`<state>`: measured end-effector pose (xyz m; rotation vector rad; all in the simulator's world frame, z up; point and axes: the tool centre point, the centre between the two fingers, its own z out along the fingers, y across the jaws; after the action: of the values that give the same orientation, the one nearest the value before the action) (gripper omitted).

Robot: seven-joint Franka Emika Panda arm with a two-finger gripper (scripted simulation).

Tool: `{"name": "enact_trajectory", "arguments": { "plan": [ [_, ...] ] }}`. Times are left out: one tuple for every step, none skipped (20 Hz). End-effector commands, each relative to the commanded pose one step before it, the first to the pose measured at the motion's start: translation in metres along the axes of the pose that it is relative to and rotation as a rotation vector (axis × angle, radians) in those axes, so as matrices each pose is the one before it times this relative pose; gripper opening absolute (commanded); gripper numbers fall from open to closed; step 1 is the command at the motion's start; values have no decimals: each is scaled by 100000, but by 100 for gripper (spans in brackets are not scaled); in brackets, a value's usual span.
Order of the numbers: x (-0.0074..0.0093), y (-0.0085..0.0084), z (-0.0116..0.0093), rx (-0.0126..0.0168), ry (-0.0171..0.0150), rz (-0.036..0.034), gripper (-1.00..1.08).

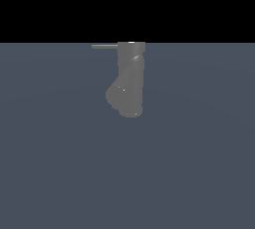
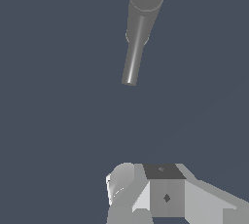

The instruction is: Turn on the faucet by rotating a designated handle.

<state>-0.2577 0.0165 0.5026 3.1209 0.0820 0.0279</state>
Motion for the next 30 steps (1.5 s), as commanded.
{"name": "enact_trajectory", "arguments": {
  "plan": [
    [0,1,0,0,0,0,-100],
    [11,18,-12,0,0,0,-100],
    [-6,115,-57,60,72,101,-100],
    [12,149,-78,60,72,101,-100],
    [13,208,-109,84,104,143,-100],
    [6,270,-139,108,142,187,-100],
    [9,278,-144,96,139,169,-100],
    [-5,227,-116,75,122,133,-100],
    [-8,157,-80,41,85,74,-100],
    [16,75,-31,0,0,0,-100],
    [-34,43,-30,9,68,12,-100],
    [-8,-9,8,0,0,0,-100],
    [1,-61,15,0,0,0,-100],
    [68,-29,22,68,-63,141,-100],
    [83,3,-7,151,-12,302,-100],
    [117,0,-13,209,-13,419,-100],
    [145,-4,-11,259,-22,525,-100],
    [171,-13,-9,300,-32,614,-100],
    [200,-18,-8,347,-42,719,-100],
    [227,-25,-7,388,-52,814,-100],
    [253,-28,-6,427,-63,910,-100],
    [281,-31,-5,470,-75,1018,-100],
    [309,-37,-4,508,-88,1121,-100],
    [338,-44,-1,546,-105,1232,-100],
    [370,-52,4,586,-125,1354,-100],
    [397,-62,9,615,-144,1459,-100],
    [426,-72,15,645,-166,1575,-100],
    [459,-83,23,676,-191,1706,-100],
    [493,-98,32,705,-219,1844,-100],
    [526,-113,43,729,-249,1984,-100]
  ]
}}
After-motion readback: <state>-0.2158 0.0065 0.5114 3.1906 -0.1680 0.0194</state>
